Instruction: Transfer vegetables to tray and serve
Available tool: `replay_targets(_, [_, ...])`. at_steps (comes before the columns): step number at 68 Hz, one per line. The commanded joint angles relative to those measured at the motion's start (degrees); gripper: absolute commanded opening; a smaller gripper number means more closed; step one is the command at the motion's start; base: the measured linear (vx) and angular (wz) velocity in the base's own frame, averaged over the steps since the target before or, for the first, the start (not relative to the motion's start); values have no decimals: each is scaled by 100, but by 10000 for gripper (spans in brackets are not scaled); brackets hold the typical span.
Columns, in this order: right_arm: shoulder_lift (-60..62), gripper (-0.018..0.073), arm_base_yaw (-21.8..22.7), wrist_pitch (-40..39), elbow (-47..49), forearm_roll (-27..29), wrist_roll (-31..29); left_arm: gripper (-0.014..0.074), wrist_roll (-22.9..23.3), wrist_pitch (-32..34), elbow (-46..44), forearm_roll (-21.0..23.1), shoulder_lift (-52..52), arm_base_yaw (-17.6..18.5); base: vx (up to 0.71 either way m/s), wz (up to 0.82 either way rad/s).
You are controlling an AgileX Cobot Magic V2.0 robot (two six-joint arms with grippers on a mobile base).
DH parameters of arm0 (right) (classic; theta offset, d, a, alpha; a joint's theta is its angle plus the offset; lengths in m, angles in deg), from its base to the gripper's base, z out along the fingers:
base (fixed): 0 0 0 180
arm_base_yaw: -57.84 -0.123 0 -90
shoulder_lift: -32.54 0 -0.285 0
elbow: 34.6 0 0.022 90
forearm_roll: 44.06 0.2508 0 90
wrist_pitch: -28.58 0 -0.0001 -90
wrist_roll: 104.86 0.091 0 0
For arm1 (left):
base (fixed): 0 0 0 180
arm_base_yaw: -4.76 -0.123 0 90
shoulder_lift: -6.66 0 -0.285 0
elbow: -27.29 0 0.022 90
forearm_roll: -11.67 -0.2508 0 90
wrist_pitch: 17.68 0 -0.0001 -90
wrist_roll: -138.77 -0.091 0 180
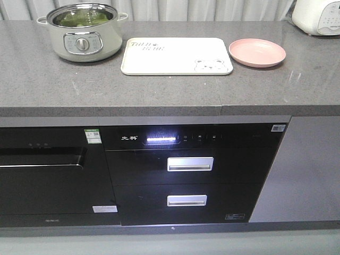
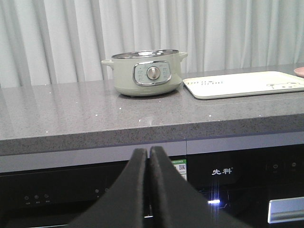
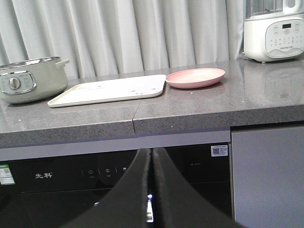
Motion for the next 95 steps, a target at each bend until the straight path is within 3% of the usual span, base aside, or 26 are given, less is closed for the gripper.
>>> replay_targets(1, [37, -6, -10, -437, -91, -15, -21, -6, 29, 435, 157, 28, -83, -1, 12, 0])
replay_targets(95, [37, -6, -10, -437, -91, -15, -21, -6, 29, 435, 157, 28, -83, -1, 11, -1])
